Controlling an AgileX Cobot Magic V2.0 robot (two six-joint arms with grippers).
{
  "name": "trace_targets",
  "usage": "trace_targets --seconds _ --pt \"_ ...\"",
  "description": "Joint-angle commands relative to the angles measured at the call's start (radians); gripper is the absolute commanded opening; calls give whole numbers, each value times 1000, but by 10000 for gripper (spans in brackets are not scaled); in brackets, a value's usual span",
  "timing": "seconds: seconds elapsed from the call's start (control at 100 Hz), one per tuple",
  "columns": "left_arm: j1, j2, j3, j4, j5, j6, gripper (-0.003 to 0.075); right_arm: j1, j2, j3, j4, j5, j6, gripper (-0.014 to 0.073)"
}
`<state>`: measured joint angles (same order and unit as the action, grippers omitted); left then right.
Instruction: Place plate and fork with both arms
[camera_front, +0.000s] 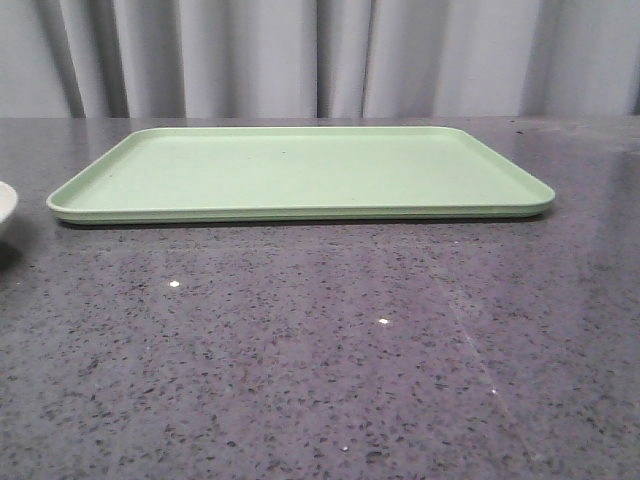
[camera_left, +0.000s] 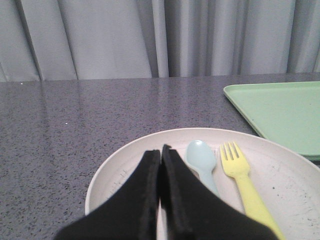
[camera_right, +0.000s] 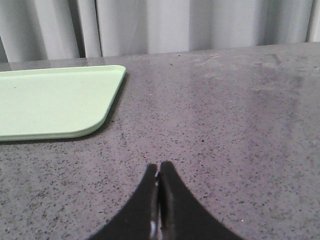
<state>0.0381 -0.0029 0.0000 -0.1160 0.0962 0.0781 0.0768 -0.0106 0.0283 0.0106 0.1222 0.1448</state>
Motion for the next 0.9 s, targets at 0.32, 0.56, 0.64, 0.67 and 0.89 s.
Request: trace_targets --seconds 0.32,0.56,0.64,0.67,0.89 --pt "0 -32 12 0 -71 -1 -20 2 -24 -7 -11 -77 -12 -67" --pt "0 -32 12 0 -71 -1 -20 2 -24 -7 -11 -77 -12 -67" --pt "0 -32 12 0 -71 -1 -20 2 -24 -7 -11 -77 -12 -67" --pt "0 -32 12 0 -71 -1 -20 2 -24 -7 -11 -77 -12 -67" --pt "0 -32 12 -23 -87 -1 -20 -1 -23 -7 -67 -52 -13 -67"
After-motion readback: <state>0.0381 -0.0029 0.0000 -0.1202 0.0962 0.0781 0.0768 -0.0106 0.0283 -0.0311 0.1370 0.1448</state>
